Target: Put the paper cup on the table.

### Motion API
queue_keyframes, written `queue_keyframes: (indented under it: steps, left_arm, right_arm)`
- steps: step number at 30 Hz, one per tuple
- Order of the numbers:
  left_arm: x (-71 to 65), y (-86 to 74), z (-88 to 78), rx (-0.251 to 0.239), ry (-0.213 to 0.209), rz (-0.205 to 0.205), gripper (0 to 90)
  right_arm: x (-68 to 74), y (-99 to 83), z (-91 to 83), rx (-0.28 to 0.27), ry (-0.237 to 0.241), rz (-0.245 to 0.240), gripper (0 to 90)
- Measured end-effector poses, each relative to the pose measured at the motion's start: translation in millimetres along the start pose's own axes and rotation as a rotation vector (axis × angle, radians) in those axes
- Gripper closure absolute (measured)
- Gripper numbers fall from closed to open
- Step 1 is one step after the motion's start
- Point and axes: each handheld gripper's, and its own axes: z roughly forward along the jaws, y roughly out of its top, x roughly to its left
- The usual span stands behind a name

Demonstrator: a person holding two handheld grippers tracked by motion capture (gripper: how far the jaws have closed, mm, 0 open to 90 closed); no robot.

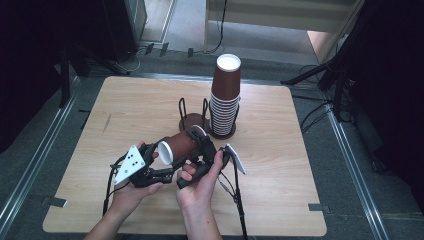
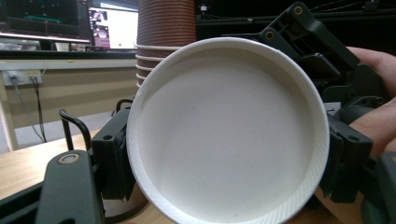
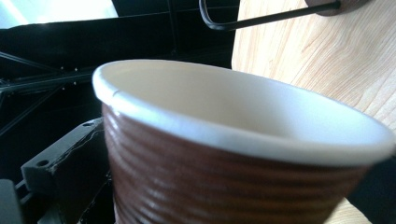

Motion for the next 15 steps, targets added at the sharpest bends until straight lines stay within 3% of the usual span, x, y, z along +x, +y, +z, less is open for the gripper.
queue_keyframes:
  steps: [5,8,15]
  left_arm:
    - [0.6,1.0,-0.5,-0.002,0.000,0.005,22.6]
    - [2.2,0.9,-0.9,-0.005,-0.005,-0.012,22.2]
    - [1.0,1.7,-3.6,-0.006,0.002,-0.010,20.9]
  right_arm:
    - [-1.2,1.5,1.0,0.031,0.014,0.017,1.0]
    - [-1.3,2.2,0.5,0.037,0.023,0.021,4.1]
    - [-0.1,2.6,-0.9,0.049,0.039,0.010,8.8]
